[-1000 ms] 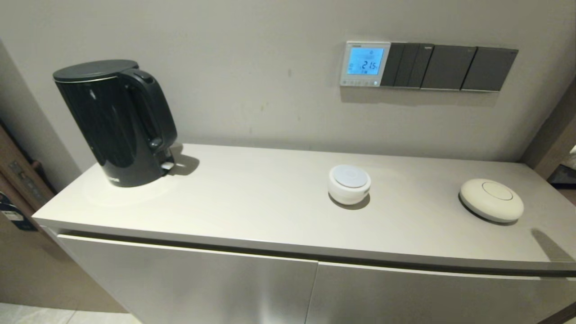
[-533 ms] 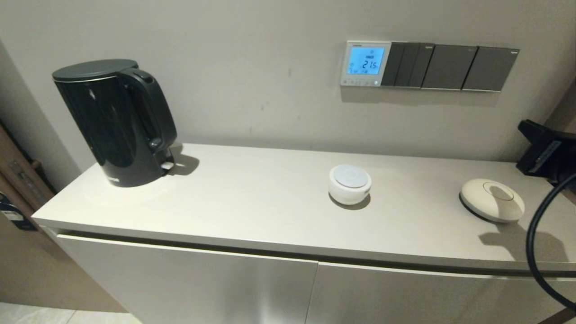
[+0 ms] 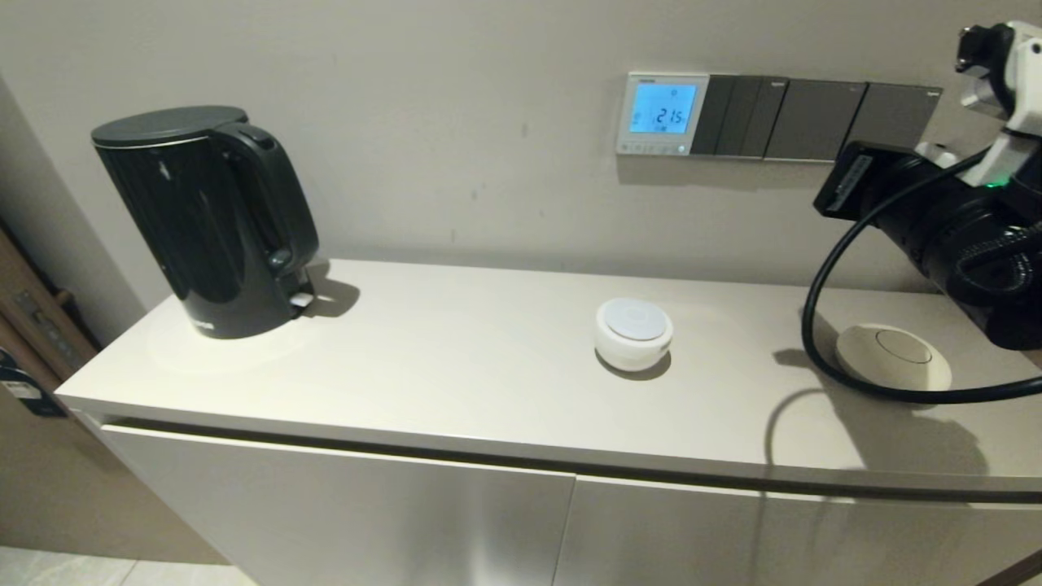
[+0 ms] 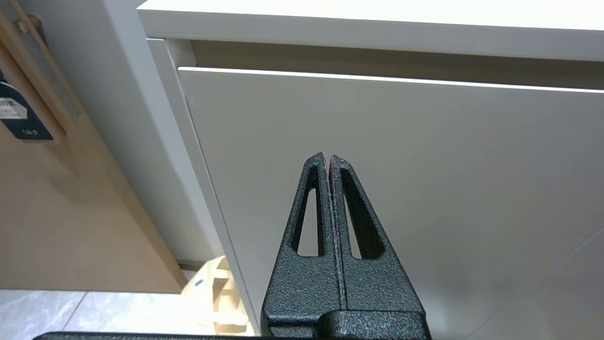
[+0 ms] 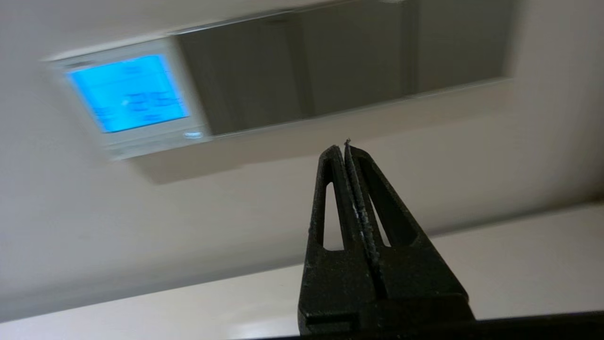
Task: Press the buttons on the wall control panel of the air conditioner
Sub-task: Turn off the central air conditioner
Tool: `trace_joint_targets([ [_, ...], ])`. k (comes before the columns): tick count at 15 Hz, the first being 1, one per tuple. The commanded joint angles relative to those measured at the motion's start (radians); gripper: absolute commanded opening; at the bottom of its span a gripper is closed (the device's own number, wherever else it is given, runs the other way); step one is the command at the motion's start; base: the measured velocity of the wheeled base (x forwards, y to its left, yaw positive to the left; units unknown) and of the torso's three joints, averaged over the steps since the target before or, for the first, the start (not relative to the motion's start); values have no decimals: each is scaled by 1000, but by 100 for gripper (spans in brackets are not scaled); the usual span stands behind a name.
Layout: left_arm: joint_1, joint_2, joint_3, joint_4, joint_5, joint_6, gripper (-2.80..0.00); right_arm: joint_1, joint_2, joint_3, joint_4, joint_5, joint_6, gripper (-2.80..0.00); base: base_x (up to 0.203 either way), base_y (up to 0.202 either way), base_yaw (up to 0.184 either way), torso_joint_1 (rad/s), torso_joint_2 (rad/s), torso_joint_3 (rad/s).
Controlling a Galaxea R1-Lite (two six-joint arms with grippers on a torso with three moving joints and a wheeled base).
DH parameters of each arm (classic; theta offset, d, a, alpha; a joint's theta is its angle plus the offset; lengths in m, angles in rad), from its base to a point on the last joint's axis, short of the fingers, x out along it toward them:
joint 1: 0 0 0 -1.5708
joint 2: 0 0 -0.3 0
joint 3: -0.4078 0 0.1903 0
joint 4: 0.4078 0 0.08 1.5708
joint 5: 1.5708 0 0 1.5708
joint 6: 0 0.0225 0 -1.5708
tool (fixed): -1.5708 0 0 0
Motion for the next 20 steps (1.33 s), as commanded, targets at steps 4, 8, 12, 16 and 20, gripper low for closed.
trace_joint_targets([
  [4, 0, 1, 0, 0, 0, 0, -280, 75, 128, -127, -3, -5, -13, -280, 0, 0, 0, 0, 0, 0],
  [8, 1, 0, 0, 0, 0, 0, -280, 73, 203, -175, -12, -5, -12, -280, 0, 0, 0, 0, 0, 0],
  [12, 0, 1, 0, 0, 0, 0, -280, 72, 269, -220, -15, -6, -14, -280, 0, 0, 0, 0, 0, 0],
  [16, 1, 1, 0, 0, 0, 0, -280, 63, 301, -237, -16, 4, -14, -280, 0, 0, 0, 0, 0, 0],
  [20, 1, 1, 0, 0, 0, 0, -280, 63, 350, -285, -17, 6, -13, -280, 0, 0, 0, 0, 0, 0],
])
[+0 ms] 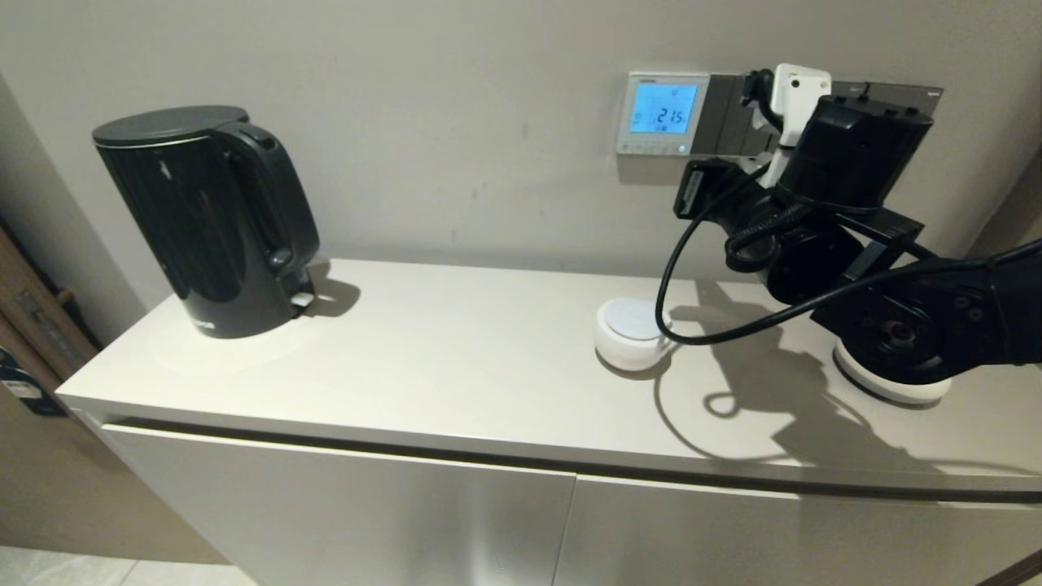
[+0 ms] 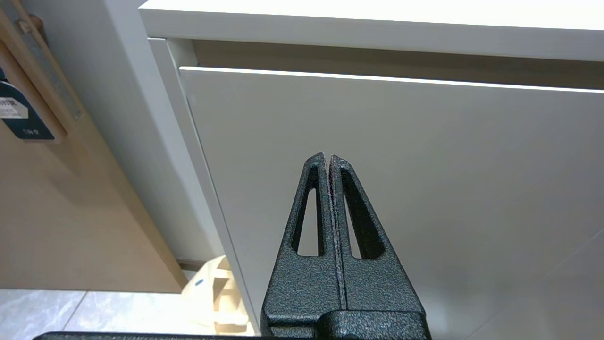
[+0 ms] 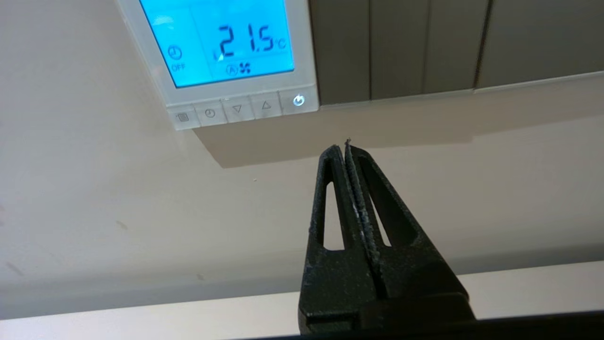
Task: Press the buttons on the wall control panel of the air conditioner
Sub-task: Turn off the central air conditioner
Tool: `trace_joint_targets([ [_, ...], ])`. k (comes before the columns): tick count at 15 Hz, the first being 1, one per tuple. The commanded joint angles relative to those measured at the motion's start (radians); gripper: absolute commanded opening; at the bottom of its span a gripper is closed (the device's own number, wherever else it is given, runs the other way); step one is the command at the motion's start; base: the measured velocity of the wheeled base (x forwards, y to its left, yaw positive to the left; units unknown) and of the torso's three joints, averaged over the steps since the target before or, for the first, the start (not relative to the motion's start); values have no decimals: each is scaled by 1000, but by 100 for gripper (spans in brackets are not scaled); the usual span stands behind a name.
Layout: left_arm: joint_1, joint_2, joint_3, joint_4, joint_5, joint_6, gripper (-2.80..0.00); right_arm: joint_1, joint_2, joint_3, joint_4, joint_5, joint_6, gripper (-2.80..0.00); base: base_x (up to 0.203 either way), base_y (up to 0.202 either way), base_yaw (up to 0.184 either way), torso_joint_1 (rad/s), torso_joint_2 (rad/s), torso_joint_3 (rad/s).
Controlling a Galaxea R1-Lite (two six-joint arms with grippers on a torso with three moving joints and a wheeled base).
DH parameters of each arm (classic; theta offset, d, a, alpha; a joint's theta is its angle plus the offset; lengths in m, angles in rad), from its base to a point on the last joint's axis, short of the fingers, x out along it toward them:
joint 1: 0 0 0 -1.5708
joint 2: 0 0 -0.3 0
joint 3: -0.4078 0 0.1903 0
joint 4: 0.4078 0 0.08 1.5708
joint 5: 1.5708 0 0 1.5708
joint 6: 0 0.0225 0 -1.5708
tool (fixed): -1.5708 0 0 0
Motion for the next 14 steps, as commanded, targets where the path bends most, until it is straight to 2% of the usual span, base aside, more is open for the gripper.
trace_joint_targets([
  [1, 0, 0, 0, 0, 0, 0, -280, 2, 38, -28, -10, -4, -2, -280, 0, 0, 0, 0, 0, 0],
  [14, 1, 1, 0, 0, 0, 0, -280, -21, 112, -116, -44, -3, -3, -280, 0, 0, 0, 0, 0, 0],
])
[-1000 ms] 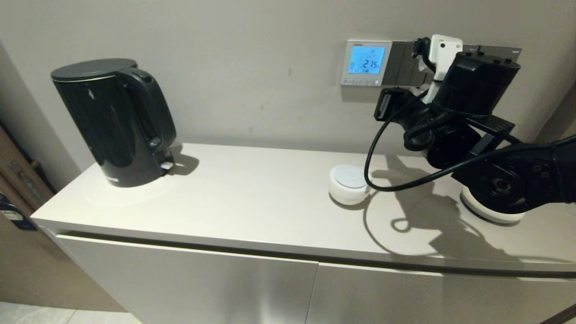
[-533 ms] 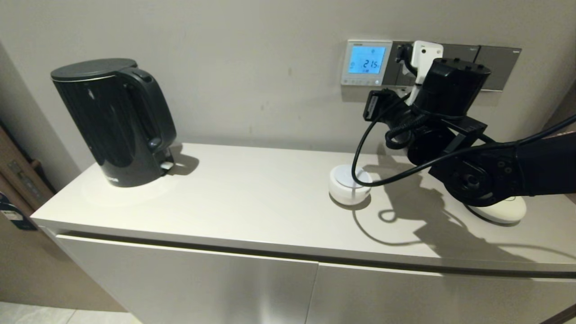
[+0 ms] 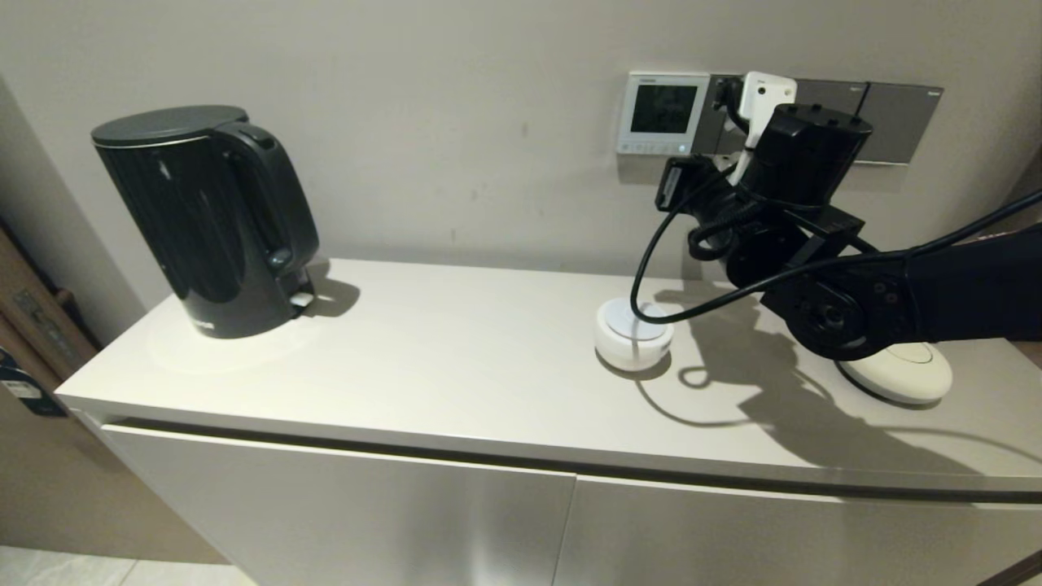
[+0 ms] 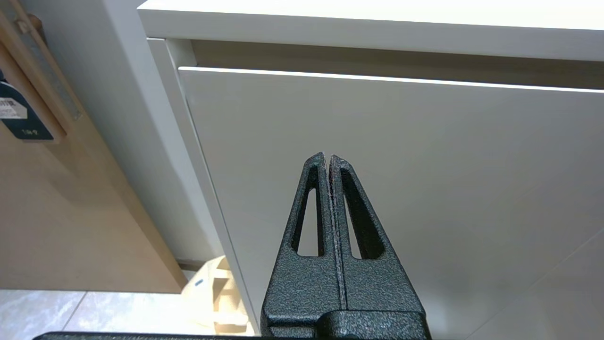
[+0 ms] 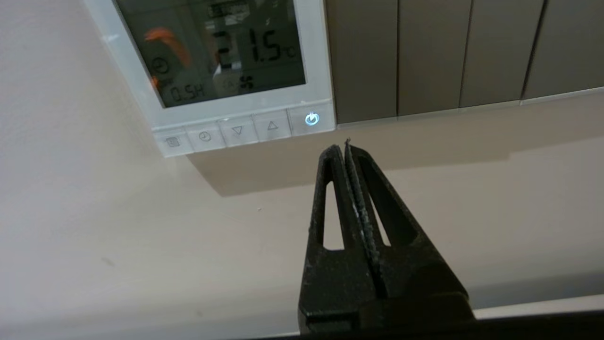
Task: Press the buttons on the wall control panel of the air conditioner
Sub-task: Turn off the central air conditioner
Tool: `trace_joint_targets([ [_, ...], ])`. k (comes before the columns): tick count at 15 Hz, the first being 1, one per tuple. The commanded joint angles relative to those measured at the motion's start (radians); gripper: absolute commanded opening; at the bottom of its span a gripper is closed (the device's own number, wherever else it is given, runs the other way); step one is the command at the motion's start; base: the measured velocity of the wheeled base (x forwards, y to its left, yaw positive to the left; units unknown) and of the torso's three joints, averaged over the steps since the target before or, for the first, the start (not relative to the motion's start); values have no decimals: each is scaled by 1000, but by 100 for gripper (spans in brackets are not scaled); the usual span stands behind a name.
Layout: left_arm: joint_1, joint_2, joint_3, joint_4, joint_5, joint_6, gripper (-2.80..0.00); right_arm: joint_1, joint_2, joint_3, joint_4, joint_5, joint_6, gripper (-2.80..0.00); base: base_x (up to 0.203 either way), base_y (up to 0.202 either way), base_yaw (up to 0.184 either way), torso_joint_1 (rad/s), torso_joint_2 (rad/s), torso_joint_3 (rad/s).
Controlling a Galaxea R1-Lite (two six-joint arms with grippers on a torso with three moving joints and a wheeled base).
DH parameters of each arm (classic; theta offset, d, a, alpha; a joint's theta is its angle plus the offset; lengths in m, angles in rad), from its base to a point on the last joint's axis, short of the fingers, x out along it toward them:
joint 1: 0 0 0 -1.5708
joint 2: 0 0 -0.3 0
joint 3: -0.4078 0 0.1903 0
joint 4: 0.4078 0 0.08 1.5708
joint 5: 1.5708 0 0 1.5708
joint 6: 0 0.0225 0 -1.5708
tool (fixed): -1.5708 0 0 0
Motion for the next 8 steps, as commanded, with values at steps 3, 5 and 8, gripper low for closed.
trace_joint_targets([
  [3, 1, 1, 0, 0, 0, 0, -280, -1, 2, -8, -5, -2, 0, -280, 0, 0, 0, 0, 0, 0],
  [5, 0, 1, 0, 0, 0, 0, -280, -9, 12, -34, -5, -1, 1, -280, 0, 0, 0, 0, 0, 0],
  [8, 1, 1, 0, 0, 0, 0, -280, -15, 30, -39, -5, -1, 1, -280, 0, 0, 0, 0, 0, 0],
])
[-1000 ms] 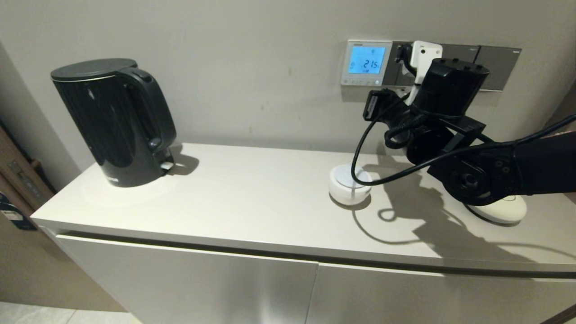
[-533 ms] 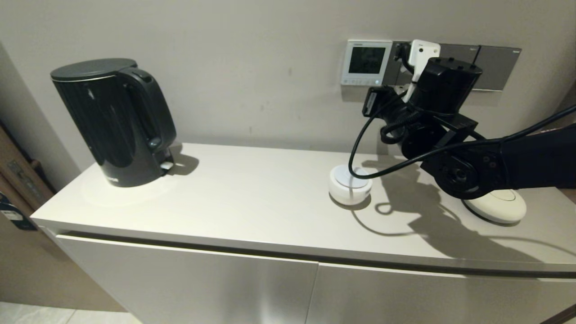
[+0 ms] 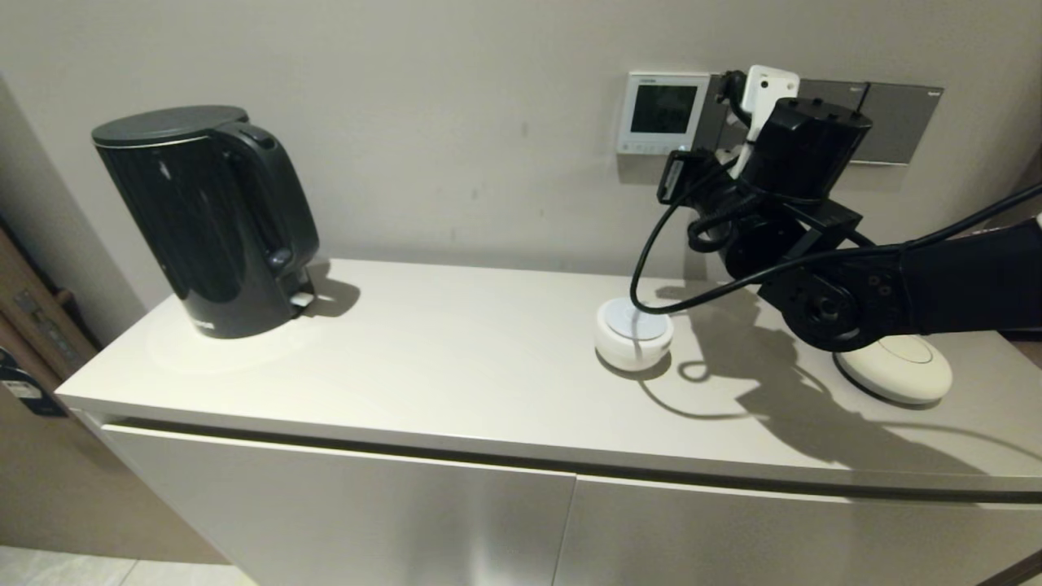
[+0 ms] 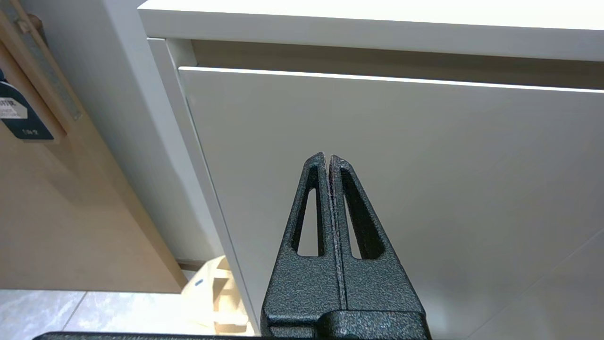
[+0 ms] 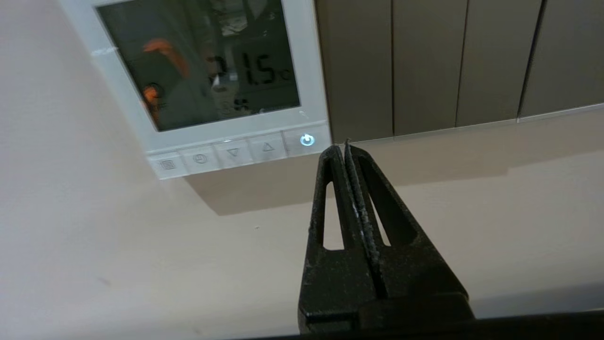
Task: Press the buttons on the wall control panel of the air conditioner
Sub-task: Turn off the central air conditioner
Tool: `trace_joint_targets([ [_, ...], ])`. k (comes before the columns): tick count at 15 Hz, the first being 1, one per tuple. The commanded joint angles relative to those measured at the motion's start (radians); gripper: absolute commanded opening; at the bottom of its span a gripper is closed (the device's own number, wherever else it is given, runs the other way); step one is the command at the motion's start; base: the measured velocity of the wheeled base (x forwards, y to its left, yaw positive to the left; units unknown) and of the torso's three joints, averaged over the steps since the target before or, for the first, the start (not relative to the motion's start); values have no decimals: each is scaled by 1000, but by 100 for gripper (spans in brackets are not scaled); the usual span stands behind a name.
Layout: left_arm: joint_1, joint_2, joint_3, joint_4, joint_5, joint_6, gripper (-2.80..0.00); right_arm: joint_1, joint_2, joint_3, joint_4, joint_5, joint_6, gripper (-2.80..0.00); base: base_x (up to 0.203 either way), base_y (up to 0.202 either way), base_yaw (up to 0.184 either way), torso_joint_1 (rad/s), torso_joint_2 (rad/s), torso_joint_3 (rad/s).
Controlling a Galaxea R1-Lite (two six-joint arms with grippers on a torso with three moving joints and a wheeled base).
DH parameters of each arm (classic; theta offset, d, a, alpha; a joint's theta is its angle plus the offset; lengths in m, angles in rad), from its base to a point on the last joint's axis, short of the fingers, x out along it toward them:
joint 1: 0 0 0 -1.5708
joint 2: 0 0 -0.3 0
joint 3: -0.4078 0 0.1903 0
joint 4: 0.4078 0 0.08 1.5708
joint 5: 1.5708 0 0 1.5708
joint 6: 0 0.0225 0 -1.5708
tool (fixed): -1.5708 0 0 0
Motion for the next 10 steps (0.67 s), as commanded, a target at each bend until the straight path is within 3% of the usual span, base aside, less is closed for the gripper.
trace_joint_targets([
  [1, 0, 0, 0, 0, 0, 0, -280, 0, 21, -6, -5, -3, 0, -280, 0, 0, 0, 0, 0, 0],
  [10, 1, 0, 0, 0, 0, 0, -280, 1, 61, -44, -48, -3, 0, -280, 0, 0, 0, 0, 0, 0],
])
